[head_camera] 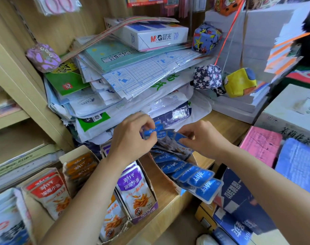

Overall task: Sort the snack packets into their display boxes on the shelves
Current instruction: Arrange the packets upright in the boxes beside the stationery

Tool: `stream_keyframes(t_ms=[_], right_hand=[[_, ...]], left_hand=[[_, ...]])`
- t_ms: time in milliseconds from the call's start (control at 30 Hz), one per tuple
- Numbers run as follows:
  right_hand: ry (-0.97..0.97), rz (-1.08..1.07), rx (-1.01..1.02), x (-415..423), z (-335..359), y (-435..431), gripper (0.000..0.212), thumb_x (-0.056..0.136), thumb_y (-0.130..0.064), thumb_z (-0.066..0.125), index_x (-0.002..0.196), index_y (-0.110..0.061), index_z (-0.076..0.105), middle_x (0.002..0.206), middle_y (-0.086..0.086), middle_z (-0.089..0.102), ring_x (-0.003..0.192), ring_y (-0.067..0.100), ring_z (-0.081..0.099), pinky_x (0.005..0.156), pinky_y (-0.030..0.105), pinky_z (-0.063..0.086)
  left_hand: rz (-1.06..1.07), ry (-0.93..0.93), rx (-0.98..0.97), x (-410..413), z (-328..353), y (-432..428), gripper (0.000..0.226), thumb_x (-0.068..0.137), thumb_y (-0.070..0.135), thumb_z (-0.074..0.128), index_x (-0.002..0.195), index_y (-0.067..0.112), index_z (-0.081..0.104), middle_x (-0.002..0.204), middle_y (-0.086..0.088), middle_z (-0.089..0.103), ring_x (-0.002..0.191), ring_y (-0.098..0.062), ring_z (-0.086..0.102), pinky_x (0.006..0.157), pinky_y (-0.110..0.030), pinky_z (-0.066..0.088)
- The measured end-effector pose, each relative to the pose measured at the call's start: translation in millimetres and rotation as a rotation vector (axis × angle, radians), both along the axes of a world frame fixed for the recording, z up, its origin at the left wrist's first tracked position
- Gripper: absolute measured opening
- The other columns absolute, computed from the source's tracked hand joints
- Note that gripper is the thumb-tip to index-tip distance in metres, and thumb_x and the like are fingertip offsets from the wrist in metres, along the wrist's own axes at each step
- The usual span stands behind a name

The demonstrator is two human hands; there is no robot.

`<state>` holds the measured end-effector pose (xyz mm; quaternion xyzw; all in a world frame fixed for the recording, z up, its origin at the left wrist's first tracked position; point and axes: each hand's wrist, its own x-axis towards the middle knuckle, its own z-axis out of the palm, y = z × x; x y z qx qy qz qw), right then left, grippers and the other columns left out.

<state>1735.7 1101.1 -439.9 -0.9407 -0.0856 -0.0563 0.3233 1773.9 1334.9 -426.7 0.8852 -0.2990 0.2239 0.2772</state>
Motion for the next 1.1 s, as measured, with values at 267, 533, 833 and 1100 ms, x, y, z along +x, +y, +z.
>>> stream_keyframes(t_ms=[267, 533, 833, 1100], right_hand=[[0.015, -0.090, 0.127, 5.1, -5.5, -6.6, 0.006, 0.088, -0.018, 0.075, 0.093, -0.021, 0.076, 0.082, -0.005, 0.075, 0.076, 0.010, 0.069, 0.069, 0.029, 0.056], [0.015, -0.116, 0.146, 4.8, -8.9, -12.4, 0.006, 0.090, -0.025, 0.074, 0.092, -0.020, 0.076, 0.083, -0.006, 0.075, 0.078, 0.007, 0.070, 0.068, 0.029, 0.058], [0.089, -0.008, 0.253, -5.1, -2.8, -13.8, 0.020, 0.092, -0.040, 0.068, 0.103, -0.026, 0.077, 0.089, -0.012, 0.075, 0.082, 0.003, 0.068, 0.075, 0.027, 0.056], [-0.014, 0.043, 0.074, -23.0, 9.3, -15.3, 0.019, 0.077, -0.018, 0.086, 0.077, -0.025, 0.068, 0.070, -0.009, 0.064, 0.067, 0.003, 0.059, 0.059, 0.012, 0.043]], left_hand=[[-0.089, -0.039, 0.353, -15.8, -30.0, 0.4, 0.030, 0.080, 0.047, 0.079, 0.107, 0.033, 0.078, 0.088, 0.019, 0.073, 0.084, -0.013, 0.045, 0.074, -0.033, 0.033], [-0.061, -0.071, 0.092, -17.7, -26.3, -11.1, 0.018, 0.069, 0.019, 0.090, 0.079, 0.027, 0.078, 0.070, 0.033, 0.045, 0.076, -0.011, 0.046, 0.074, -0.032, 0.034], [-0.152, 0.330, -0.113, -15.8, -27.5, -10.4, 0.013, 0.086, 0.023, 0.079, 0.093, 0.034, 0.079, 0.092, 0.015, 0.071, 0.091, -0.011, 0.065, 0.085, -0.041, 0.052], [-0.120, 0.346, -0.212, -26.2, -15.3, -11.7, 0.026, 0.080, 0.006, 0.082, 0.094, 0.027, 0.078, 0.092, 0.018, 0.071, 0.084, -0.002, 0.065, 0.070, -0.013, 0.050]])
